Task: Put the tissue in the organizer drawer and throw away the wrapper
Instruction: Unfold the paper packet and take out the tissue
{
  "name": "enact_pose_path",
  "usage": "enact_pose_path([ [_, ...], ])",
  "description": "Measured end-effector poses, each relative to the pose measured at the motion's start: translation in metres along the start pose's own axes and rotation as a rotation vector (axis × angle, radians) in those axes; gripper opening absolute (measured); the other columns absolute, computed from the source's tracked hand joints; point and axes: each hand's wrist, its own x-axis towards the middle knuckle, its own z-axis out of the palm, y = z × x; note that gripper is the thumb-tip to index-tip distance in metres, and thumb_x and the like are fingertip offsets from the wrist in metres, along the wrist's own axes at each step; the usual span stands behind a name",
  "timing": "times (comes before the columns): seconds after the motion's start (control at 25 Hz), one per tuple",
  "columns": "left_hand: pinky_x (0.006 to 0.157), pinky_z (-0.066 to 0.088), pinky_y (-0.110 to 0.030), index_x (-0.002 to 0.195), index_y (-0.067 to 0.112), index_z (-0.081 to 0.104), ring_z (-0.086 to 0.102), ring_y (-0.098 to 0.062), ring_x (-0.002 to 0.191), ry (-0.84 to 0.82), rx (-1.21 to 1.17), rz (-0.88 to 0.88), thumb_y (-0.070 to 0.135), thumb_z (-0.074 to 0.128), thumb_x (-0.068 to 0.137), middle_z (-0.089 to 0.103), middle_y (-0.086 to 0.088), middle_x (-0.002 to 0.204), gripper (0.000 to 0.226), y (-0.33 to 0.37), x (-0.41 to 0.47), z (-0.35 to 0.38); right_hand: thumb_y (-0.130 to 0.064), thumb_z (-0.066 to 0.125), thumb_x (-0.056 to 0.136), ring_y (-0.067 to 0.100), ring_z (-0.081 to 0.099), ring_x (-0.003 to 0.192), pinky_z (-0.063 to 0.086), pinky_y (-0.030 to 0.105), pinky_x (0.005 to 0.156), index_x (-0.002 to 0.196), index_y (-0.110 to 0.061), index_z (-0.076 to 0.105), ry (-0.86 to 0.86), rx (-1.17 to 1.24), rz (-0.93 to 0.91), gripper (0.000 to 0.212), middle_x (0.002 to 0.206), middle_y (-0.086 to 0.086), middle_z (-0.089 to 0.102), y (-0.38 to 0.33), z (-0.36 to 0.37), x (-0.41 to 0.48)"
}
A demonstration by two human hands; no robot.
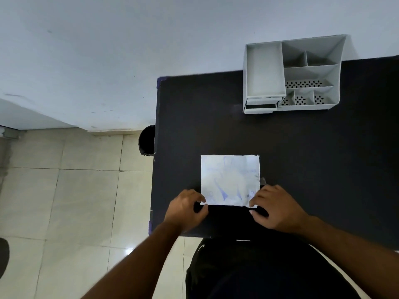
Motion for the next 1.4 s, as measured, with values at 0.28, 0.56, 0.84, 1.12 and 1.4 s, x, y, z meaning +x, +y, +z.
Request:
enact_pose_path([
  [0.28, 0.093, 0.056, -0.04, 0.136, 0.017, 0.057, 0.065, -0.02, 0.106, 0.033, -0.346, -0.529, 0.043, 0.067, 0.092, 0.066, 0.0, 0.119, 0.052, 0.02, 0.059, -0.003, -0.041, 0.062, 0.087, 0.024, 0.061, 0.109, 0.051, 0.038, 0.088, 0.13, -0.027, 0.057, 0.196, 0.271, 0.67, 0.046, 0.121, 0.001, 0.062, 0.004, -0.01, 0.028],
  [0.56, 0.069, 0.058, -0.029, 0.084, 0.015, 0.076, 0.069, -0.017, 0.073, 0.033, -0.479, -0.691, 0.026, 0.075, 0.089, 0.074, -0.001, 0.086, 0.013, 0.029, 0.083, -0.014, -0.031, 0.075, 0.077, 0.017, 0.071, 0.079, 0.06, 0.038, 0.083, 0.077, -0.025, 0.075, 0.223, 0.813, 1.046, 0.006, 0.084, -0.007, 0.076, 0.018, -0.002, 0.042],
  [0.84, 0.062, 0.048, -0.017, 0.078, 0.015, 0.076, 0.066, -0.004, 0.069, -0.018, -0.63, -0.525, 0.032, 0.082, 0.082, 0.076, 0.008, 0.081, 0.018, 0.06, 0.073, -0.059, -0.026, 0.077, 0.084, 0.014, 0.058, 0.063, 0.044, 0.024, 0.057, 0.086, -0.015, 0.076, 0.281, 1.023, 1.031, 0.012, 0.081, 0.003, 0.073, 0.017, -0.017, 0.032],
  [1.12, 0.054, 0.049, -0.01, 0.076, 0.024, 0.071, 0.068, 0.005, 0.065, -0.115, -0.583, -0.294, 0.029, 0.071, 0.093, 0.074, 0.013, 0.076, 0.018, 0.099, 0.065, -0.092, -0.029, 0.073, 0.087, 0.013, 0.057, 0.068, 0.049, 0.029, 0.064, 0.093, -0.017, 0.074, 0.173, 1.186, 0.944, 0.013, 0.082, -0.002, 0.07, 0.006, -0.035, 0.037],
  [1.4, 0.058, 0.053, -0.02, 0.087, 0.021, 0.075, 0.07, -0.007, 0.074, -0.155, -0.439, -0.266, 0.027, 0.067, 0.094, 0.074, 0.006, 0.088, 0.012, 0.12, 0.07, -0.096, -0.028, 0.072, 0.089, 0.011, 0.057, 0.066, 0.049, 0.025, 0.058, 0.09, -0.018, 0.075, 0.131, 1.096, 0.892, 0.01, 0.079, -0.001, 0.07, 0.002, -0.037, 0.045],
])
